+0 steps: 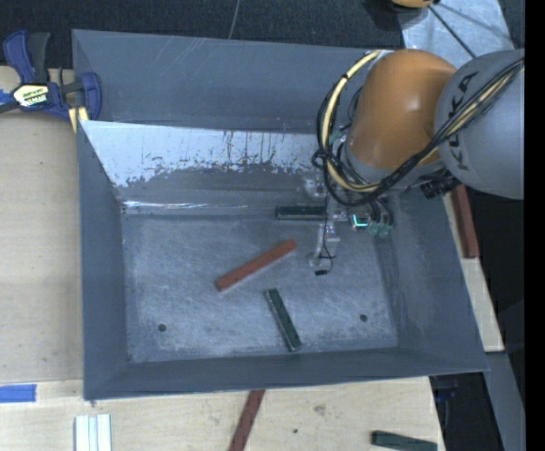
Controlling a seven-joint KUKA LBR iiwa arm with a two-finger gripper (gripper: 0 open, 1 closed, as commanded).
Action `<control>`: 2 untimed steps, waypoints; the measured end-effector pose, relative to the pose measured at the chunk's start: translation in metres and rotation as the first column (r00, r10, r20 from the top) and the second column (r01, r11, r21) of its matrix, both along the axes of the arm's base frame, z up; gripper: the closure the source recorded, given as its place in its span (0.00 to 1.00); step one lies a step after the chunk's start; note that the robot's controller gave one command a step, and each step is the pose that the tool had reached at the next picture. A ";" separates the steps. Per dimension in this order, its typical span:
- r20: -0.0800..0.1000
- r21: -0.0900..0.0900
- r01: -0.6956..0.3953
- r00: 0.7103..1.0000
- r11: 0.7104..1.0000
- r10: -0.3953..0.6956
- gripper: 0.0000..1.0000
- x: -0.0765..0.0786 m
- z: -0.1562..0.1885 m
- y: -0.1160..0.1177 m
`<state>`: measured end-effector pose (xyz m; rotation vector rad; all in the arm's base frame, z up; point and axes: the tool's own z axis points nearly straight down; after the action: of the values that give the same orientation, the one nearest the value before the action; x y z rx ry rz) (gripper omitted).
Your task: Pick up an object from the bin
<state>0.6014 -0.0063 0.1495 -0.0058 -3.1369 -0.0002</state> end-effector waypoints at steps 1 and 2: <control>0.008 0.000 0.000 1.000 1.000 0.000 0.00 0.002 0.005 0.000; 0.015 -0.003 -0.056 0.998 0.998 0.056 0.00 0.007 -0.014 0.011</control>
Offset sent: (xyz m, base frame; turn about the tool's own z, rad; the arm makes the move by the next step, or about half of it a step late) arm 0.0125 0.0495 -0.0795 -0.2083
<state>0.6086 0.0042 0.1354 0.0830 -3.1512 0.0035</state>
